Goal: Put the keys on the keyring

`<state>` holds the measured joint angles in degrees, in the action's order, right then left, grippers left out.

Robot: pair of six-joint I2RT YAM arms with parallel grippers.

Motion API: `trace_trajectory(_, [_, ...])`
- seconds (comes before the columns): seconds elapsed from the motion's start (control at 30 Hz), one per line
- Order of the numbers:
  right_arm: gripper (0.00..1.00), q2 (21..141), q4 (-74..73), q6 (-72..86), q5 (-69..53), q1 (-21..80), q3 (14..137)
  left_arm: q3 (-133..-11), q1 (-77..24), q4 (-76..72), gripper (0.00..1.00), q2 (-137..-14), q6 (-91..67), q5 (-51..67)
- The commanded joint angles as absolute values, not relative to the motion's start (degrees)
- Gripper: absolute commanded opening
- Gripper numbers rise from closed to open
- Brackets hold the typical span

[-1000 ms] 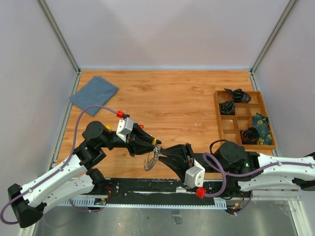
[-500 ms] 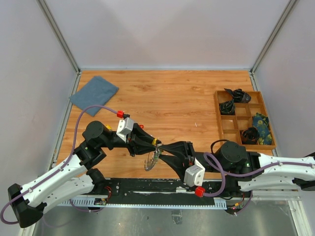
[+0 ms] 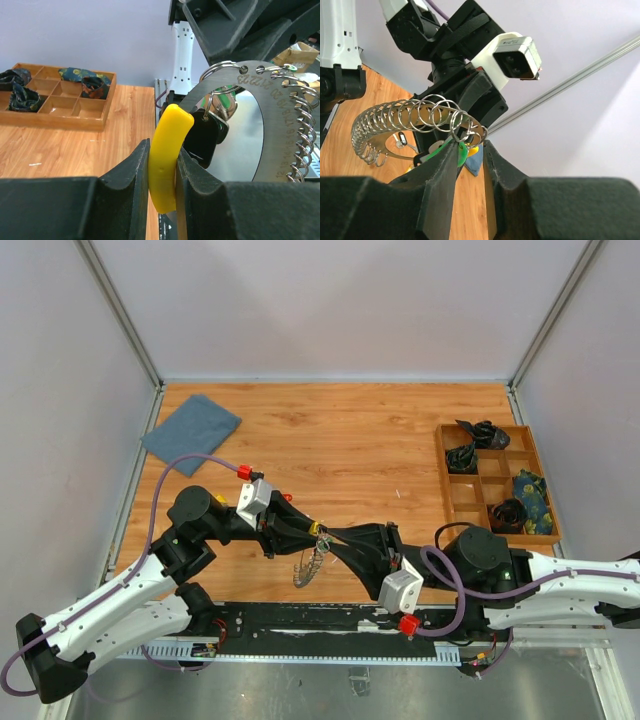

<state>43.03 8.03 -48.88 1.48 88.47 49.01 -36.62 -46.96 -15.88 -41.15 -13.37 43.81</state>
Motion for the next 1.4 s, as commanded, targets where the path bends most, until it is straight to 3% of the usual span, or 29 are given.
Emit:
trace_trajectory(0.0, [0.28,41.67,12.38,-48.79,3.18,90.02,49.92,-36.75,-46.85,-18.23,0.00,-41.17,-13.70,44.60])
trace_trajectory(0.87, [0.29,40.12,12.77,-49.69,5.82,90.03,49.59,-37.02,-46.79,-18.81,0.01,-41.85,-14.14,45.07])
trace_trajectory(1.13, [0.29,35.92,7.52,-56.90,1.32,90.58,47.76,-36.02,-46.85,-20.76,0.00,-41.42,-16.71,41.28])
trace_trajectory(1.37, [0.29,37.70,11.85,-67.12,5.23,93.91,45.00,-34.43,-46.85,-25.14,0.01,-41.70,-20.47,39.81])
